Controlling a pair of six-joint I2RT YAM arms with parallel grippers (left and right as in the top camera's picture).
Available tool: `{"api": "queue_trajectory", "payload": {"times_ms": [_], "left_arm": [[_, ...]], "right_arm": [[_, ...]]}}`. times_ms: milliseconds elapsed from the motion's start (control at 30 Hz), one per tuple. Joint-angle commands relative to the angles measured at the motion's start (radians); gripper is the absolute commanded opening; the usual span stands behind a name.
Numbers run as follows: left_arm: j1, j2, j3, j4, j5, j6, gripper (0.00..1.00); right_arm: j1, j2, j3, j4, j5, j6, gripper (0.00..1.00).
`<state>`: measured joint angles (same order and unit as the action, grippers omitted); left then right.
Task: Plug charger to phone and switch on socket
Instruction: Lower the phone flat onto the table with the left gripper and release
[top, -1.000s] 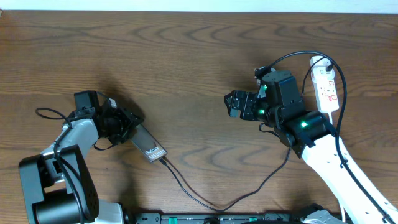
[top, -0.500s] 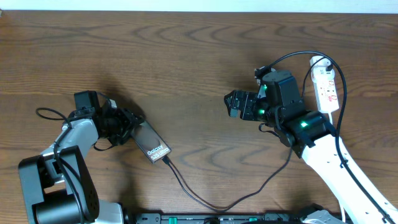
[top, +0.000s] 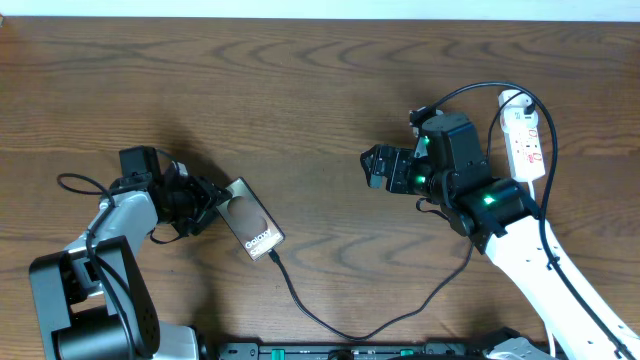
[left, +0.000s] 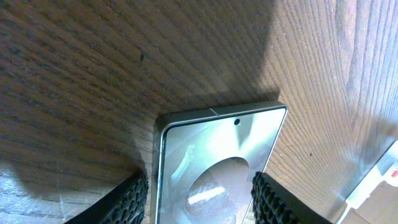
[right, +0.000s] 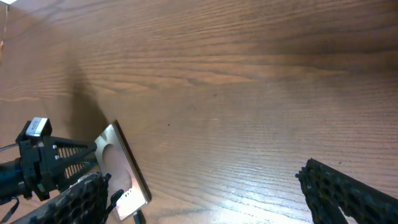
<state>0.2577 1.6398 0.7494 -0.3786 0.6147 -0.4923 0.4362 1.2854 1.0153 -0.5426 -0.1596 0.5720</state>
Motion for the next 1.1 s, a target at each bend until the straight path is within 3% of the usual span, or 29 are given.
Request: {"api": "queue_trajectory", "payload": {"times_ms": [0, 33, 67, 367, 533, 700, 800, 1067], "left_arm": [[-0.001, 0.014, -0.009, -0.011, -0.085, 0.015, 0.80], [-0.001, 0.014, -0.009, -0.005, -0.085, 0.022, 0.89], [-0.001, 0.013, -0.008, 0.003, -0.085, 0.026, 0.91], [-0.002, -0.035, 0.087, -0.022, -0.084, 0.149, 0.92], [-0.030, -0.132, 0.199, -0.155, -0.088, 0.348, 0.93], [-0.122, -0.226, 0.344, -0.338, -0.298, 0.490, 0.93], [-0.208, -0.290, 0.371, -0.367, -0.385, 0.503, 0.93], [-0.328, -0.364, 0.371, -0.366, -0.384, 0.503, 0.93]], "right_arm": [[0.004, -0.002, 0.012, -0.002, 0.012, -0.012, 0.96], [0.004, -0.002, 0.012, -0.003, 0.012, -0.012, 0.96], [0.004, -0.002, 0.012, -0.004, 0.012, -0.013, 0.96], [0.004, -0.002, 0.012, -0.019, 0.039, -0.013, 0.99], [0.004, -0.002, 0.012, -0.019, 0.049, -0.012, 0.99], [0.004, 0.007, 0.012, -0.019, 0.049, -0.011, 0.99], [0.004, 0.009, 0.012, -0.026, 0.049, -0.012, 0.99], [0.004, 0.010, 0.012, -0.035, 0.049, -0.012, 0.99]]}}
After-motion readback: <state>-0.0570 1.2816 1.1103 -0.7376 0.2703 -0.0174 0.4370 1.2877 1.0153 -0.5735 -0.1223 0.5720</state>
